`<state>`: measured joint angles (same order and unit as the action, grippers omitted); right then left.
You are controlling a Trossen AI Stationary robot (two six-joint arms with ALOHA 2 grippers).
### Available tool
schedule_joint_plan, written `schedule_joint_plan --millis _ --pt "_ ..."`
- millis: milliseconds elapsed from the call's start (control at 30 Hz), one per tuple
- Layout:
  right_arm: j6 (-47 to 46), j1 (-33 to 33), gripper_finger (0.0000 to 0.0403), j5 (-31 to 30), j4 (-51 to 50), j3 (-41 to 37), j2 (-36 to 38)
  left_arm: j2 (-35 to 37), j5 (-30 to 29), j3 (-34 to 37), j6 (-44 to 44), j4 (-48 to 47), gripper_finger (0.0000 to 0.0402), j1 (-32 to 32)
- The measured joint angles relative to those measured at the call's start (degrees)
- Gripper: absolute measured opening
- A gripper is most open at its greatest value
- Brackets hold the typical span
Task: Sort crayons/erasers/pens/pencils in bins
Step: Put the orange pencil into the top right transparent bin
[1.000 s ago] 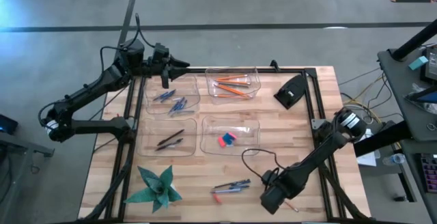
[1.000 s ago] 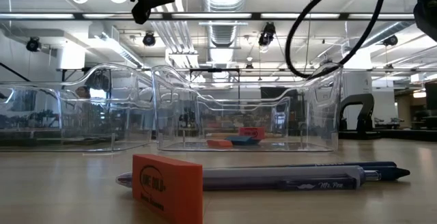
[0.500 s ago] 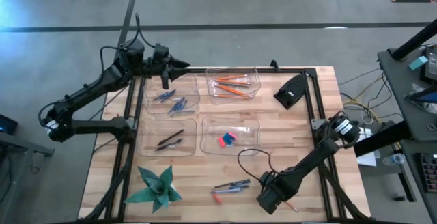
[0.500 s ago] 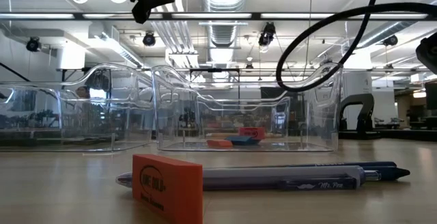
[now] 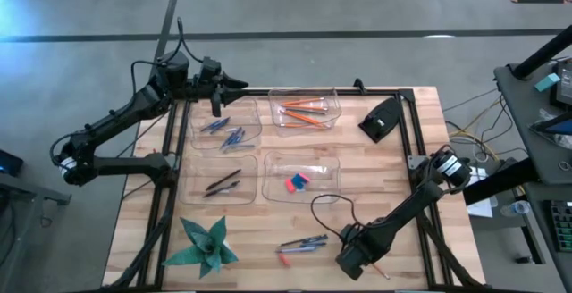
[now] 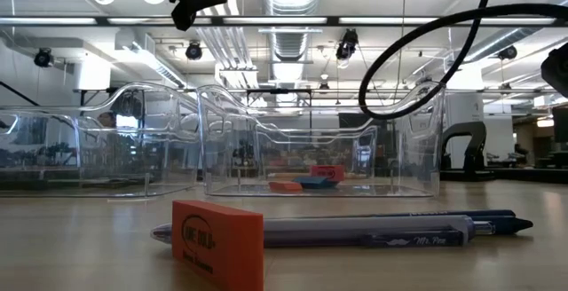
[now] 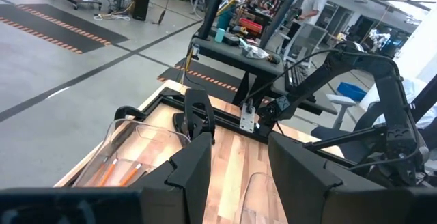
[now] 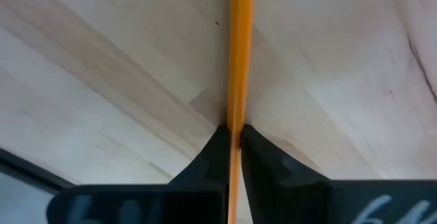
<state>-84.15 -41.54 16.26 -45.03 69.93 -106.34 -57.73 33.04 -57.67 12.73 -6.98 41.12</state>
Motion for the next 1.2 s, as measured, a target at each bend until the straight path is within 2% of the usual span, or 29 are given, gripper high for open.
schedule_joint_plan --millis 267,433,567,667,867,1000,1100,1200 --pt "17.5 -2.4 0.0011 1.2 1.7 2.0 3.7 0.0 0.0 0.0 0.0 0.0 0.0133 0.0" --pt "19.2 -2.5 0.0015 -2.3 7.6 3.4 7.7 0.0 0.0 0.0 0.2 0.0 0.0133 0.0" --pt "18.0 -2.0 0.0016 -11.1 12.4 3.8 10.9 0.0 0.0 0.0 0.1 0.0 0.0133 0.0" --pt "19.3 -1.2 0.0017 -20.6 12.9 3.9 13.2 0.0 0.0 0.0 0.0 0.0 0.0133 0.0" --pt "27.9 2.5 0.0017 -40.1 10.2 3.8 17.6 0.0 0.0 0.0 0.0 0.0 0.0133 0.0" --pt "33.5 7.1 0.0017 -52.6 3.2 3.8 20.0 0.0 0.0 0.0 0.1 0.0 0.0133 0.0" --pt "39.2 12.1 0.0017 -59.5 -1.2 3.8 22.1 0.0 0.0 0.0 0.4 0.0 0.0133 0.0" --pt "46.3 18.6 0.0017 -65.7 -1.0 3.8 23.8 0.0 0.0 0.0 2.8 0.0 0.0133 0.0"
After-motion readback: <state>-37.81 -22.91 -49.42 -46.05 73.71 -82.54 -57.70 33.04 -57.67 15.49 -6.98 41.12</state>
